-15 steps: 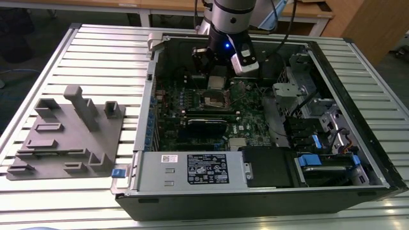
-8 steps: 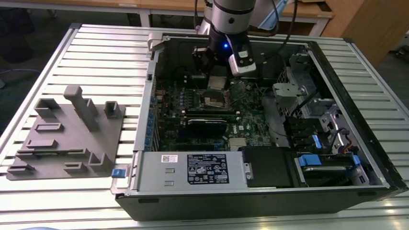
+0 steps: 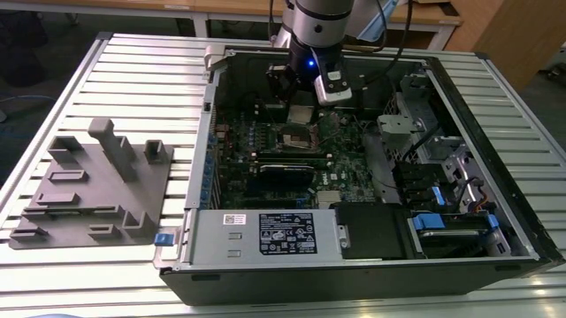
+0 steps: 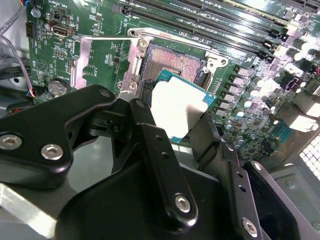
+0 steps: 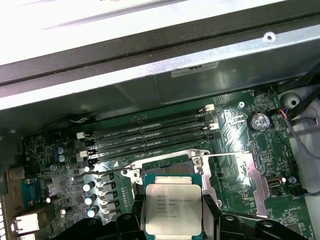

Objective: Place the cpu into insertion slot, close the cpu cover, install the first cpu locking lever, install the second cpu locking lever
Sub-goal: 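Place the cpu into insertion slot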

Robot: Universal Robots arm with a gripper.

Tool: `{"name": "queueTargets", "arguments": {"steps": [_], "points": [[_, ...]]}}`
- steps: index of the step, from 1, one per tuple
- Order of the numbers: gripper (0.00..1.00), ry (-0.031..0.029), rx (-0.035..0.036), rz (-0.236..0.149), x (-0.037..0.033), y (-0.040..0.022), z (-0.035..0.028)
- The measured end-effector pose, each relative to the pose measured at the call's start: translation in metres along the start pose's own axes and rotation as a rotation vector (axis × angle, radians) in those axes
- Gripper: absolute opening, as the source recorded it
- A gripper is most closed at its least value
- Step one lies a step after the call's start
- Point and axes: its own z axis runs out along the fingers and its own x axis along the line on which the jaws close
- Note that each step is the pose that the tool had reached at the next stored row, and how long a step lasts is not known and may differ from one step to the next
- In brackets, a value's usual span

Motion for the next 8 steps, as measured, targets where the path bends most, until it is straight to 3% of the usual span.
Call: {"name": "queueTargets", "arguments": {"steps": [8], "points": [[0.54, -0.0023, -0.0005, 0.025, 0.0000, 0.0000, 0.0001]]}}
